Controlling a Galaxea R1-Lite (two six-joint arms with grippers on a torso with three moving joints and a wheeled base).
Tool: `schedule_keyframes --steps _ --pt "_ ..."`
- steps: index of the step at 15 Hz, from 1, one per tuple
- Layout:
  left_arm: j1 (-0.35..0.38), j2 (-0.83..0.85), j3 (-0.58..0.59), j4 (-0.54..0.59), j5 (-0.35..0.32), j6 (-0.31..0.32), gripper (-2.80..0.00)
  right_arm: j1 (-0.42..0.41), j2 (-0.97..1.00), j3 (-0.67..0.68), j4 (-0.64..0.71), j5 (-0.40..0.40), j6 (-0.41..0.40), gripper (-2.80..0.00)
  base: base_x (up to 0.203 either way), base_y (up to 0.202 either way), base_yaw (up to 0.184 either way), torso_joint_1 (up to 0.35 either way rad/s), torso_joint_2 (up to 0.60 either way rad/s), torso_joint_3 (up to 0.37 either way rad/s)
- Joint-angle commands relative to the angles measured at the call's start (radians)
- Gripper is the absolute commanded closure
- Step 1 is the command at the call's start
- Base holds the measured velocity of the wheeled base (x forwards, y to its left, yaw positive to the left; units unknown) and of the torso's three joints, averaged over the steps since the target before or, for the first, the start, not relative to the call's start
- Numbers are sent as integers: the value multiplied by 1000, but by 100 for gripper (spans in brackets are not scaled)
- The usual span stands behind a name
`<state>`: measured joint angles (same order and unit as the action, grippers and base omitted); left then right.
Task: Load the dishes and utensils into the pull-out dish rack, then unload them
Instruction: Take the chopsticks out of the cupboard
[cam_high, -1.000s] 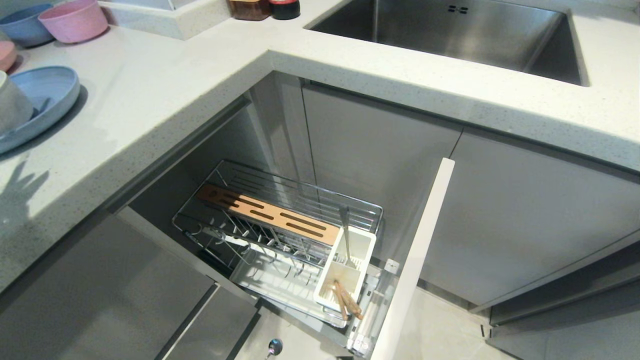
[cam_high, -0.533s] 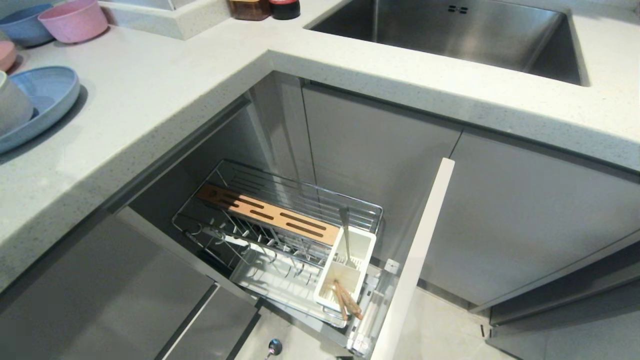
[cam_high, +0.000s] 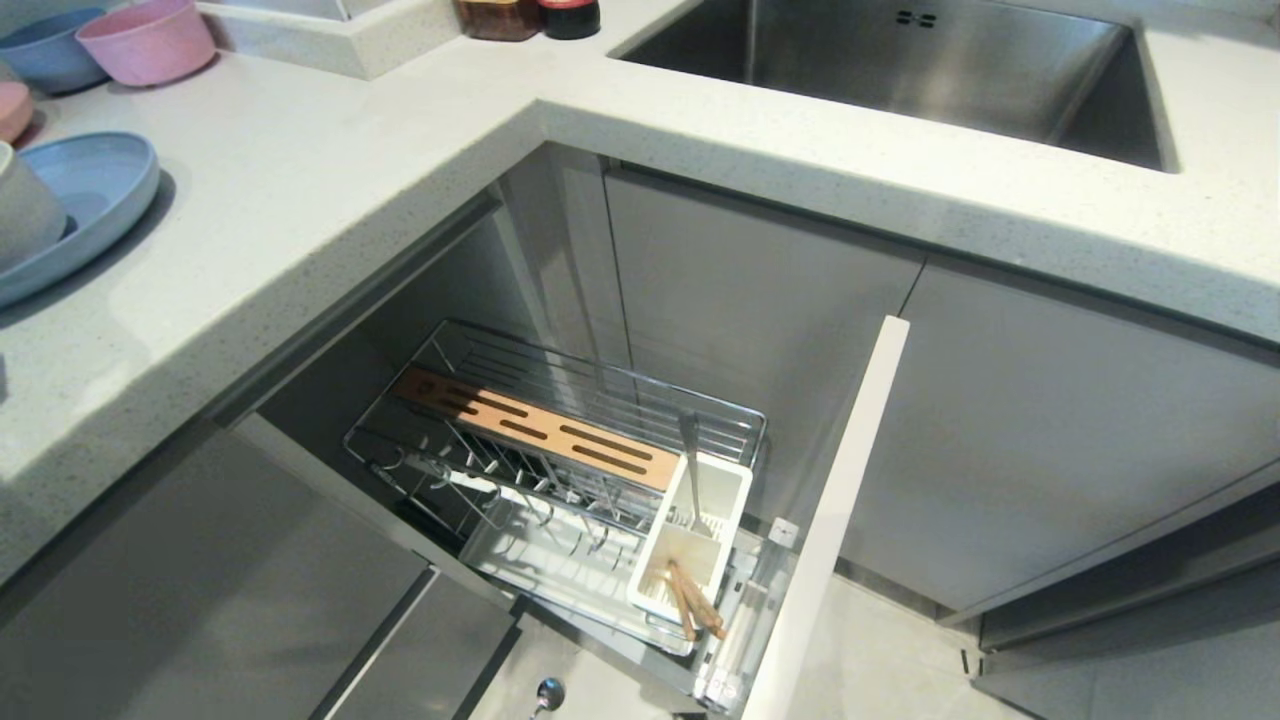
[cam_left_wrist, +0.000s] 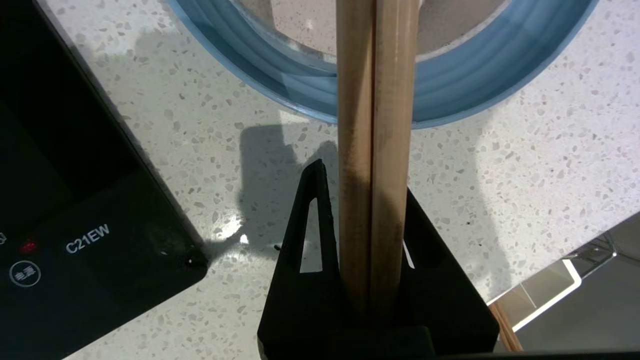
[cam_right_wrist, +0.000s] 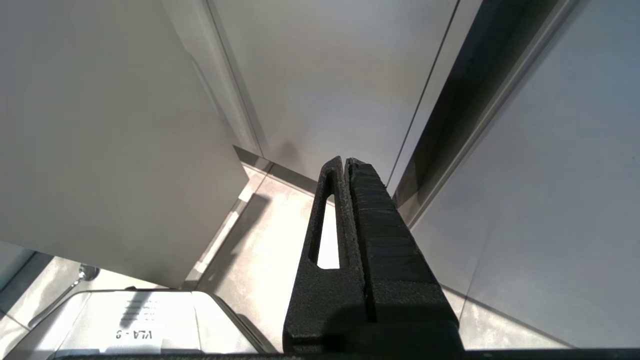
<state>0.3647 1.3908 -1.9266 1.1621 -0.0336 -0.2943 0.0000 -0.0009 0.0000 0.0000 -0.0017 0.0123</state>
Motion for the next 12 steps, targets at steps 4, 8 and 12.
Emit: schedule_keyframes --steps 4,8,12 --pt "-4 26 -2 24 -3 -2 0 0 1 2 0 0 0 0 0 0 0 0 0 0" --pt "-21 20 -5 42 -15 -2 0 0 1 2 0 0 0 0 0 0 0 0 0 0" --pt "-41 -33 -6 35 -23 -6 0 0 1 1 0 0 0 0 0 0 0 0 0 0"
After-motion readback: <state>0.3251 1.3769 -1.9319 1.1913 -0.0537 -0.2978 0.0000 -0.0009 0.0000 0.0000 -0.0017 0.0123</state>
